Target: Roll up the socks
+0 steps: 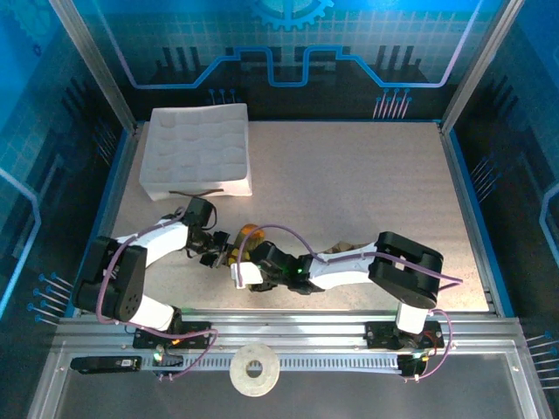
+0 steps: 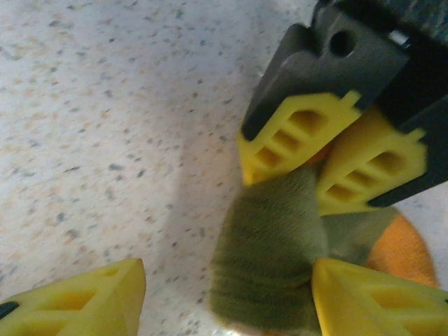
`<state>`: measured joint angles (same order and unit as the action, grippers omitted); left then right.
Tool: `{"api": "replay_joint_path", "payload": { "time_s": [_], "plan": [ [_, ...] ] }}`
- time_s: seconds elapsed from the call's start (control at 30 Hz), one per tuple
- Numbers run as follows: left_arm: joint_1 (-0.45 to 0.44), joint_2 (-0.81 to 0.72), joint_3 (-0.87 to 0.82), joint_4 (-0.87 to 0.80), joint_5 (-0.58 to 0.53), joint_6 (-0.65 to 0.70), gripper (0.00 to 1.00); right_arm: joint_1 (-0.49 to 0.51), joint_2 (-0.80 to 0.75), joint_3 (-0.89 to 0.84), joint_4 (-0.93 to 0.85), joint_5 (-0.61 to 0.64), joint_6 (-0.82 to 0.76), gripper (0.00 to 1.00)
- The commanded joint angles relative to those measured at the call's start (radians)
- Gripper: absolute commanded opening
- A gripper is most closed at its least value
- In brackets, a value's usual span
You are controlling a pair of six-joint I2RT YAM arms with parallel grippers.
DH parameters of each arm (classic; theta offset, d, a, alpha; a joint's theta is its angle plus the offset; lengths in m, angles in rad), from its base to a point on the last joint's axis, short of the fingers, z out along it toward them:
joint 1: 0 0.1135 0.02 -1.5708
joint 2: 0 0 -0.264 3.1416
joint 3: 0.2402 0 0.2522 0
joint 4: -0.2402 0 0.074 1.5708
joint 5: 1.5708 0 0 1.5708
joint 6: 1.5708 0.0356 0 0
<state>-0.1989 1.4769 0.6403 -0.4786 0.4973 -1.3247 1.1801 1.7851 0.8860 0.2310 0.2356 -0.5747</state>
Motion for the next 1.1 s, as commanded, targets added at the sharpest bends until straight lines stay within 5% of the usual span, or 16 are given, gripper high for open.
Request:
{"api": "replay_joint_path", "payload": {
  "time_s": [0.0, 0.2, 0.4, 0.5, 0.73, 0.87, 1.07],
  "plan": [
    [0.003, 0.069, -0.055, -0.227, -0.184, 0.028, 0.0, 0.007, 0.032, 0.046, 0.032, 0.056, -0.026, 0.63],
    [0.002, 0.072, -0.042, -0.238, -0.187, 0.039, 0.0, -0.003, 0.084, 0.089, -0.028, 0.04, 0.017, 0.57],
    [0.002, 0.057, -0.024, -0.255, -0.195, 0.045, 0.0, -0.035, 0.149, 0.145, -0.141, 0.017, 0.12, 0.16],
    [0.001, 0.025, -0.012, -0.267, -0.198, 0.047, 0.02, -0.059, 0.156, 0.153, -0.206, -0.043, 0.171, 0.03],
    [0.003, -0.21, 0.036, -0.285, -0.245, -0.011, 0.77, -0.165, 0.19, 0.17, -0.337, -0.365, 0.325, 0.0],
    [0.003, -0.337, 0.043, -0.292, -0.285, -0.054, 0.86, -0.216, 0.23, 0.183, -0.385, -0.51, 0.393, 0.0],
    [-0.004, -0.437, -0.021, -0.189, -0.254, -0.067, 0.83, -0.274, 0.304, 0.24, -0.465, -0.647, 0.454, 0.0]
  ]
}}
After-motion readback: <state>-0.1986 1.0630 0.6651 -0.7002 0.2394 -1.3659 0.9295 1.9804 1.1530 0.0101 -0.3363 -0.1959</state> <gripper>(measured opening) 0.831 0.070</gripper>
